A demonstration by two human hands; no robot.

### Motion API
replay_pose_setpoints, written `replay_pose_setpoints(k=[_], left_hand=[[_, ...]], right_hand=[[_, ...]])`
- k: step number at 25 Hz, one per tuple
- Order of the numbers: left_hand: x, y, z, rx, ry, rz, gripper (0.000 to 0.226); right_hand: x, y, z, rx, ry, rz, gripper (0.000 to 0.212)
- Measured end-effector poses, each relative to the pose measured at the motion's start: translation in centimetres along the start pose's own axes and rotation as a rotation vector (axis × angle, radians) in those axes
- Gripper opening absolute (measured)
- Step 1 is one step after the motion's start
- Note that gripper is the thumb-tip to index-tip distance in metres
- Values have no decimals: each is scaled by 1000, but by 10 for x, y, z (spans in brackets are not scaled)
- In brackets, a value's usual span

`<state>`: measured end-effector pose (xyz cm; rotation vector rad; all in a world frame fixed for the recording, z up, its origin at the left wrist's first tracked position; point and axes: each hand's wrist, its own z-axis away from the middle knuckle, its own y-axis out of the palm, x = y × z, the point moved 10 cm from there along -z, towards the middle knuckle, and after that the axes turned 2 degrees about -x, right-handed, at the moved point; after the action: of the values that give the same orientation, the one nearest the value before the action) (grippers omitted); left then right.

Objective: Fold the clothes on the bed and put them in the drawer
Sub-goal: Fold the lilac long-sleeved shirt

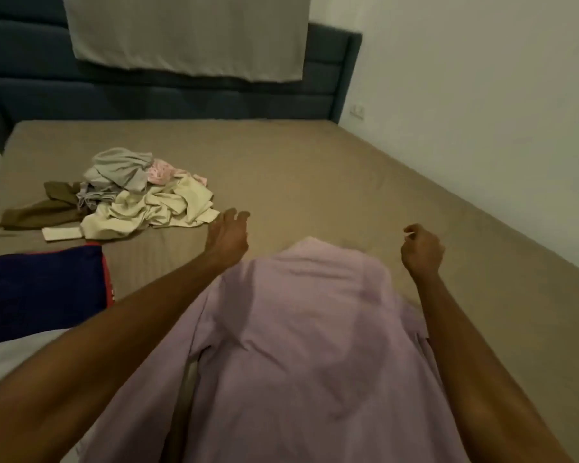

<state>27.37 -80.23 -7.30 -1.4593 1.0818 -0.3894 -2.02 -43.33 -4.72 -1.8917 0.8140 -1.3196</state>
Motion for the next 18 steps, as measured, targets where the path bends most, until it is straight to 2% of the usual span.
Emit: replay_pose_setpoints(k=[3, 4, 6, 8, 10, 12, 14, 16, 18], left_hand=[[-13, 77, 46, 159, 180, 74, 42], [-11, 102, 63, 243, 204, 63, 46], [6, 144, 87, 374, 195, -61, 68], [33, 164, 89, 412, 101, -95, 71], [46, 165, 79, 383, 65, -46, 73], [54, 148, 63, 277, 24, -8, 81], [61, 126, 43, 139, -44, -9, 64], [61, 110, 23, 26, -63, -105, 50], [66, 111, 4, 84, -107, -104, 48]], right_hand=[[-8, 84, 53, 134, -157, 15, 44], [-17, 112, 69, 198, -203, 44, 52], [-40, 164, 101, 370, -236, 123, 67], [-59, 190, 118, 418, -234, 205, 67], [-64, 194, 116, 374, -241, 200, 61], [-60, 188, 108, 360, -220, 136, 55], [-52, 169, 81, 259, -175, 17, 56], [-41, 151, 45, 119, -104, -46, 52], [-28, 159, 17, 130, -108, 56, 42]])
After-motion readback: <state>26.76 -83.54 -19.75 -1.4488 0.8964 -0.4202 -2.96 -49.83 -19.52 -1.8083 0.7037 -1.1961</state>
